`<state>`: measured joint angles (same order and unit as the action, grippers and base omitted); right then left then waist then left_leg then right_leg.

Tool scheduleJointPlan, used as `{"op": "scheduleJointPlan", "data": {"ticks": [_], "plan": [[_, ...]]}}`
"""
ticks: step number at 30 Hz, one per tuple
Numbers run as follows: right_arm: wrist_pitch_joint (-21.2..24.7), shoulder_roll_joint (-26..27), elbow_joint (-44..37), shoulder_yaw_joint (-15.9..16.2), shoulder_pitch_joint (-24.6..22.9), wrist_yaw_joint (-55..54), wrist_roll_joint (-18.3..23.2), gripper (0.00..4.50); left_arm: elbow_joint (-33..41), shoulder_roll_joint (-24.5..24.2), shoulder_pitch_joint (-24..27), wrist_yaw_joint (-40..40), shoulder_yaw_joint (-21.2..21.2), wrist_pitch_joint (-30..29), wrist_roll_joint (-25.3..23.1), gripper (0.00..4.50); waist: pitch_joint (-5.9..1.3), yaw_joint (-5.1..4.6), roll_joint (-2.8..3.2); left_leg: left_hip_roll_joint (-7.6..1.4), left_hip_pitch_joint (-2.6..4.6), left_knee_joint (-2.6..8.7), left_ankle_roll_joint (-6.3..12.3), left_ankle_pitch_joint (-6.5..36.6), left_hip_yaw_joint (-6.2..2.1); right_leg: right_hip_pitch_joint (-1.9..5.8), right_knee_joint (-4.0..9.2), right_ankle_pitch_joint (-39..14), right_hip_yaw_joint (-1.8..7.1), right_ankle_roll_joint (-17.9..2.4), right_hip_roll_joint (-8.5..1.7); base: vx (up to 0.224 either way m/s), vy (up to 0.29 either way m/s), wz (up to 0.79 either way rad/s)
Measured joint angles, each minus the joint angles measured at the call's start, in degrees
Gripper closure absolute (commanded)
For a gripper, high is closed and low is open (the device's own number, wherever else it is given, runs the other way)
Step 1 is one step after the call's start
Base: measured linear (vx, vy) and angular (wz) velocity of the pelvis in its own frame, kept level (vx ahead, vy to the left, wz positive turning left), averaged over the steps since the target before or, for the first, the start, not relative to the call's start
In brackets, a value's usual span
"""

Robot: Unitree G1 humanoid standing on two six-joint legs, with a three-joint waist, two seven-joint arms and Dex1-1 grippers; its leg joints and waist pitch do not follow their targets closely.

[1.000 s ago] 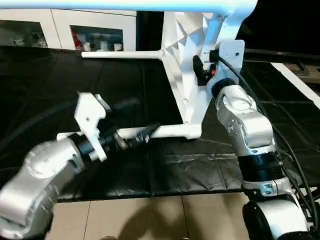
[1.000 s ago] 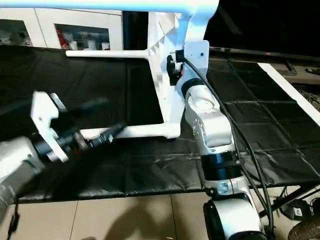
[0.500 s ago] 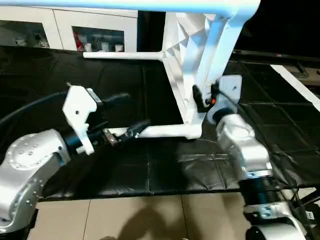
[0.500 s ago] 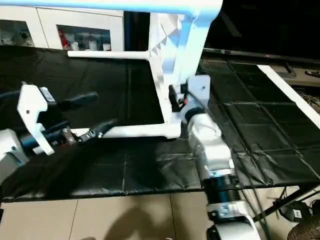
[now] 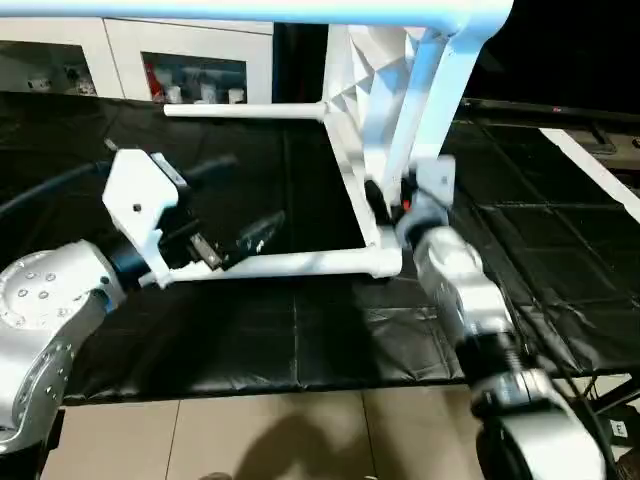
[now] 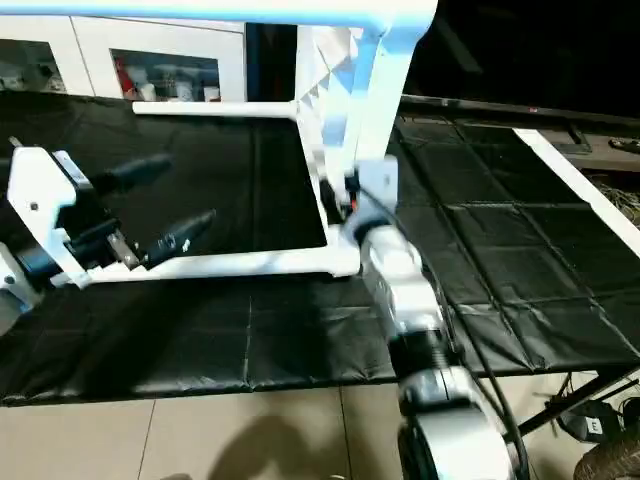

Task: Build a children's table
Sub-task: Flip table

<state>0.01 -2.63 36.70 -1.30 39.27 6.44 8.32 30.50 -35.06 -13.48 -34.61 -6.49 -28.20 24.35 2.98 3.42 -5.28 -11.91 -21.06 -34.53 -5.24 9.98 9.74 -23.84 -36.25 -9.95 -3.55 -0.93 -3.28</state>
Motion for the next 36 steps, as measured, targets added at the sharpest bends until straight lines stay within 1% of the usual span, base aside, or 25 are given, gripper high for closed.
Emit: {"op": "scheduleJointPlan", "data": {"ticks": [2, 3, 4, 5, 6, 7, 11, 12, 13, 14, 15, 16, 17, 18, 19, 21, 23, 25, 28, 30, 33, 36], "plan": [[-0.33, 0.17, 0.74, -0.06, 0.0, -0.06, -0.01, 0.91, -0.02, 0.02, 0.01, 0.02, -0.05, 0.74, -0.5, 0.01, 0.01, 0.04, -0.01, 0.0, -0.02, -0.02, 0.0, 0.0, 0.0, -0.01, 0.0, 0.0, 0.0, 0.0, 0.0, 0.0, 0.0, 0.0], [-0.43, 0.24, 0.87, -0.06, 0.0, -0.13, -0.02, 1.06, -0.01, 0.02, 0.0, 0.03, -0.07, 1.46, -0.61, 0.01, 0.01, 0.04, -0.01, 0.0, -0.01, -0.01, 0.0, 0.0, -0.01, -0.01, 0.0, 0.0, 0.0, -0.01, 0.0, 0.0, 0.0, 0.0], [-0.74, 0.26, 1.49, -0.11, 0.17, -0.2, -0.05, 1.06, -0.02, 0.03, -0.01, 0.03, -0.06, 2.62, -1.12, 0.01, 0.01, 0.03, -0.01, 0.0, 0.0, -0.01, 0.0, 0.0, -0.01, -0.01, 0.0, 0.0, 0.0, 0.0, 0.0, 0.0, 0.0, 0.0], [-0.89, 0.31, 2.32, -0.19, 0.45, -0.21, -0.1, 1.06, -0.39, -0.14, 0.03, 0.07, 0.19, 5.28, -3.27, 0.01, 0.01, 0.03, -0.02, 0.0, -0.01, -0.01, 0.0, 0.0, -0.02, -0.01, -0.01, 0.01, -0.01, -0.01, 0.0, 0.0, 0.0, 0.0], [-0.91, 0.35, 2.68, -0.22, 0.5, -0.22, -0.12, 1.34, -0.5, -0.23, 0.03, 0.18, 0.14, 6.85, -4.5, 0.01, 0.01, 0.03, -0.02, -0.01, -0.01, -0.01, 0.0, 0.0, -0.02, -0.02, -0.01, 0.01, -0.01, -0.01, 0.0, 0.0, 0.0, 0.0], [-1.37, 0.44, 3.61, -0.28, 0.65, -0.34, -0.28, 1.34, -1.48, -0.84, 0.21, 0.76, 0.68, 12.18, -8.61, 0.01, 0.01, 0.04, -0.01, -0.01, 0.0, -0.01, 0.0, 0.0, -0.03, 0.0, -0.01, 0.01, -0.02, -0.01, 0.0, 0.0, 0.0, 0.0], [-1.91, 0.51, 6.58, -0.41, 1.01, -0.49, -1.15, 1.72, -3.78, -2.26, 0.76, 4.01, 0.72, 24.78, -18.14, 0.01, -0.01, 0.03, -0.04, -0.01, -0.01, -0.01, 0.0, 0.0, -0.07, 0.0, 0.0, 0.01, -0.03, -0.01, 0.0, 0.0, 0.0, 0.0], [-1.9, 0.52, 7.15, -0.45, 1.01, -0.53, -1.23, 1.72, -4.32, -2.8, 0.92, 5.17, 0.7, 27.13, -20.43, 0.01, -0.01, 0.03, -0.04, -0.02, -0.01, -0.01, 0.0, 0.0, -0.07, -0.01, 0.0, 0.01, -0.04, -0.01, 0.0, 0.0, 0.0, 0.0], [-1.87, 0.5, 7.6, -0.59, 1.01, -0.57, -1.25, 1.92, -4.65, -3.12, 1.18, 6.42, 0.65, 29.25, -22.49, 0.01, -0.01, 0.03, -0.04, -0.01, -0.02, -0.01, 0.0, 0.0, -0.08, -0.02, 0.0, 0.01, -0.03, -0.01, 0.0, 0.0, 0.0, 0.0], [-1.87, 0.5, 7.8, -0.6, 1.01, -0.57, -1.24, 1.92, -4.82, -3.14, 1.3, 7.23, 0.65, 30.43, -23.57, 0.01, -0.01, 0.03, -0.05, -0.02, -0.02, -0.01, 0.0, 0.0, -0.08, -0.02, 0.0, 0.01, -0.03, -0.01, 0.0, 0.0, 0.0, 0.0], [-1.87, 0.57, 8.04, -0.58, 1.02, -0.52, -1.24, 2.05, -5.16, -3.22, 1.33, 8.71, 0.65, 31.88, -25.51, 0.01, -0.02, 0.03, -0.06, -0.02, -0.01, -0.01, 0.0, 0.0, -0.07, -0.02, 0.0, 0.01, -0.04, -0.01, 0.0, 0.0, 0.0, 0.0], [-1.87, 0.73, 8.49, -0.56, 1.01, -0.46, -1.25, 2.05, -5.73, -3.78, 1.31, 11.18, 0.46, 33.64, -28.16, 0.01, -0.04, 0.0, -0.08, -0.03, -0.01, -0.01, 0.0, 0.0, -0.08, -0.02, -0.01, 0.01, -0.05, -0.02, 0.0, 0.0, 0.0, 0.0], [-1.87, 0.83, 8.76, -0.57, 1.01, -0.45, -1.26, 2.18, -6.05, -4.2, 1.26, 12.41, 0.12, 34.45, -29.55, 0.01, -0.03, -0.08, -0.08, -0.03, -0.02, -0.01, 0.0, 0.0, -0.08, -0.03, -0.01, 0.02, -0.05, -0.03, 0.0, 0.0, 0.0, 0.0], [-1.91, 0.85, 8.91, -0.56, 1.01, -0.42, -1.26, 2.21, -6.27, -4.61, 1.19, 14.08, -0.16, 35.37, -31.53, 0.01, -0.03, -0.14, -0.08, -0.03, -0.03, -0.01, 0.01, 0.0, -0.08, -0.06, -0.01, 0.03, -0.04, -0.04, 0.0, 0.0, 0.0, 0.0], [-1.91, 0.88, 8.95, -0.58, 1.02, -0.44, -1.24, 2.39, -6.38, -4.84, 1.04, 15.69, -0.66, 36.26, -33.26, 0.01, -0.03, -0.13, -0.08, -0.04, -0.01, -0.01, 0.0, 0.0, -0.08, -0.05, -0.01, 0.03, -0.04, -0.04, 0.0, 0.0, 0.0, 0.0], [-1.93, 0.91, 8.99, -0.6, 1.03, -0.43, -1.24, 2.39, -6.38, -5.07, 0.68, 17.92, -1.42, 37.52, -35.69, 0.01, -0.04, -0.11, -0.08, -0.04, -0.02, -0.01, 0.0, 0.0, -0.08, -0.05, -0.01, 0.03, -0.04, -0.04, 0.0, 0.0, 0.0, 0.0], [-2.15, 1.04, 9.29, -0.62, 1.11, -0.43, -1.23, 2.53, -6.44, -5.39, -0.02, 20.61, -2.5, 39.99, -39.42, 0.01, -0.04, -0.1, -0.09, -0.04, -0.02, -0.01, 0.01, 0.0, -0.08, -0.06, -0.01, 0.03, -0.04, -0.05, 0.0, 0.0, 0.0, 0.0], [-2.49, 1.16, 9.77, -0.73, 1.34, -0.44, -1.25, 2.54, -6.64, -5.84, -0.67, 22.73, -3.21, 42.12, -42.75, 0.01, -0.04, -0.09, -0.09, -0.04, -0.01, -0.01, 0.01, 0.0, -0.08, -0.07, -0.01, 0.04, -0.05, -0.07, 0.0, 0.0, 0.0, 0.0], [-3.18, 1.4, 10.98, -1.04, 1.87, -0.44, -1.32, 2.57, -8.99, -7.22, -2.52, 26.75, -4.99, 46.16, -48.55, 0.01, -0.04, -0.15, -0.08, -0.05, 0.0, -0.01, 0.01, 0.01, -0.12, -0.08, -0.03, 0.06, -0.07, -0.09, 0.0, 0.0, 0.0, 0.0], [-3.31, 1.44, 11.21, -1.1, 1.97, -0.44, -1.39, 2.57, -10.07, -8.0, -2.96, 28.58, -6.18, 47.16, -50.78, 0.01, -0.04, -0.19, -0.08, -0.04, 0.01, -0.01, 0.01, 0.01, -0.13, -0.08, -0.02, 0.06, -0.07, -0.1, 0.0, 0.0, 0.0, 0.0], [-3.37, 1.44, 11.25, -1.14, 1.98, -0.44, -1.49, 2.57, -14.52, -11.59, -3.78, 31.54, -6.13, 46.99, -54.51, 0.01, -0.06, -0.09, -0.11, -0.04, -0.01, -0.01, 0.01, 0.01, -0.14, -0.12, -0.06, 0.07, -0.08, -0.11, 0.0, 0.0, 0.0, 0.0], [-3.4, 1.37, 11.28, -1.12, 1.97, -0.44, -1.87, 2.58, -20.97, -13.39, -7.01, 33.27, -5.71, 46.96, -56.28, 0.01, -0.05, 0.02, -0.12, -0.04, -0.02, -0.03, 0.01, 0.01, -0.14, -0.14, -0.08, 0.09, -0.08, -0.15, 0.0, 0.0, 0.0, 0.0]]}}
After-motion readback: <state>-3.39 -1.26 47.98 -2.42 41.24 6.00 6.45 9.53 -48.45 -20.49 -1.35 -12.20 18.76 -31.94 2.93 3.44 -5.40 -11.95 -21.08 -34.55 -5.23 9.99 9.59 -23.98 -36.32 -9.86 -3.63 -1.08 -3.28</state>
